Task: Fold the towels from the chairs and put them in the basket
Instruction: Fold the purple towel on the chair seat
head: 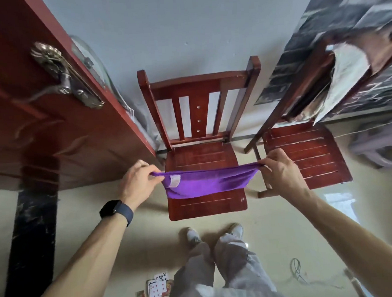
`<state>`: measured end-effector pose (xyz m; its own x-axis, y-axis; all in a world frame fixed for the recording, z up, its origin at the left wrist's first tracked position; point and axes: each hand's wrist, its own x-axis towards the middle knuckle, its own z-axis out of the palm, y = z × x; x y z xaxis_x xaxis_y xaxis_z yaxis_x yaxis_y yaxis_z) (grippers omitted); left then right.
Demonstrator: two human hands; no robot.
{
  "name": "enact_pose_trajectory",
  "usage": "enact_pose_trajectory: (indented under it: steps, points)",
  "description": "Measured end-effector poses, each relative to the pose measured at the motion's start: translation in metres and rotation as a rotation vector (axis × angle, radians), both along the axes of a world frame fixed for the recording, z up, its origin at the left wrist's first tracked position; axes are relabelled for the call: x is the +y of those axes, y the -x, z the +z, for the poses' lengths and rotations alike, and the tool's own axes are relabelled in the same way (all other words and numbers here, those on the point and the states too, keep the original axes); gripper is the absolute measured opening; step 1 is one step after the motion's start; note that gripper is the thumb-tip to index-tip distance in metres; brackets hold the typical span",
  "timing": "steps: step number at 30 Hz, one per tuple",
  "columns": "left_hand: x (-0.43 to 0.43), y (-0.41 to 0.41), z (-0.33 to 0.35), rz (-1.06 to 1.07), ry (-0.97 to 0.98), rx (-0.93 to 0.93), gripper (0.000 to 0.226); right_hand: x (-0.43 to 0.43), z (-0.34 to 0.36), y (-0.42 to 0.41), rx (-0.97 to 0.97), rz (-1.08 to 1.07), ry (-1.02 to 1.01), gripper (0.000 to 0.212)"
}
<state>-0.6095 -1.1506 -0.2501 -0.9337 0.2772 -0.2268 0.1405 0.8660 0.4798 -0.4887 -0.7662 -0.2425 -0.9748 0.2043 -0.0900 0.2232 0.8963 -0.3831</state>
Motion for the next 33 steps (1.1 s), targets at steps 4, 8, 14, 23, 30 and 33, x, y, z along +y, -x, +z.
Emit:
enact_pose_trajectory:
  steps: [4, 8, 14, 23, 30, 33]
  points:
    - [-0.007, 0.003, 0.022, -0.256, 0.130, 0.329, 0.006, 0.005, 0.016, 0.000, 0.144, 0.118, -0.097, 0.022]
    - [-0.013, 0.004, 0.036, -0.432, 0.176, 0.538, 0.011, 0.010, 0.025, 0.000, 0.158, 0.139, -0.143, 0.017]
    - [-0.023, 0.005, 0.034, -0.539, 0.247, 0.742, 0.030, 0.015, 0.023, -0.004, 0.190, 0.208, -0.220, 0.027]
    - [-0.036, 0.016, 0.037, -0.591, 0.318, 0.812, 0.033, 0.011, 0.020, 0.004, 0.214, 0.244, -0.212, 0.050]
    - [-0.020, 0.050, 0.040, -0.458, 0.406, 0.678, 0.022, 0.016, 0.029, 0.047, 0.149, 0.190, -0.248, 0.028]
    - [-0.007, 0.069, 0.039, -0.413, 0.424, 0.658, 0.017, 0.022, 0.029, 0.073, 0.118, 0.166, -0.261, 0.028]
